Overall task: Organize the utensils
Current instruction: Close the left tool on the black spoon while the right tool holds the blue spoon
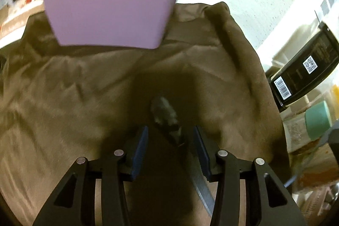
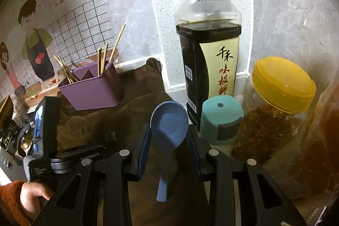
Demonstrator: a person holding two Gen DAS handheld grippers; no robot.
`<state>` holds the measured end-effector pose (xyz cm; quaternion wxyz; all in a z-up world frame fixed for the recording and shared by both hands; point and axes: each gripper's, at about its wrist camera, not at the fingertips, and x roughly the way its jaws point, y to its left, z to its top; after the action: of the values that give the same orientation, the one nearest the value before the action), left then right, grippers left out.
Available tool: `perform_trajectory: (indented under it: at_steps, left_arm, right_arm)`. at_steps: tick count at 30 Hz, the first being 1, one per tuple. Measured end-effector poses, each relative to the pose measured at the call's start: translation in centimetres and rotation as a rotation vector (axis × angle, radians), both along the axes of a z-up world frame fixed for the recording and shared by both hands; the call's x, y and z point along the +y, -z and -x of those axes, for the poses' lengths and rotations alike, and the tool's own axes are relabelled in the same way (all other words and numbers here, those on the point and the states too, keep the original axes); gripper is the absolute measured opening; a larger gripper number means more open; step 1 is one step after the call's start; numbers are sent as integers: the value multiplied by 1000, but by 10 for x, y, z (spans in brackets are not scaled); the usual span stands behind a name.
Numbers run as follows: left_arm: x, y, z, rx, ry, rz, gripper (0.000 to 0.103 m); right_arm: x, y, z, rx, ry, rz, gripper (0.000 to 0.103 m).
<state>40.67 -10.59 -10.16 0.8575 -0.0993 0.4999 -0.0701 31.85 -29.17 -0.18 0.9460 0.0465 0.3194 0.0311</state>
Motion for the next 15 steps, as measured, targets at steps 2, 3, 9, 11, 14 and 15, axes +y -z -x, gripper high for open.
perform_trajectory:
  at_steps: [2,3,9,11,14,15]
  left_arm:
    - [-7,1,-5,-9,2,-31,46]
    - [-10,1,-7,-12,1,-50,46]
    - [-18,2,-7,-41,-7,-128,45]
    - [-19,3,-6,-46,5,-157,42]
    - [-13,2,0,-53,16,-156,34]
    - [-7,1,2,-51,20,-120,34]
  right_arm:
    - [-2,-1,1,-2,7,0,31]
    - [-4,-1,2,-3,12,0,31]
    - [-8,-1,4,-1,27,0,31]
    - [-7,-2,4,-2,27,2,31]
    - [-4,-4,5,-7,19,7,31]
    - [-3,-5,5,-8,17,10,31]
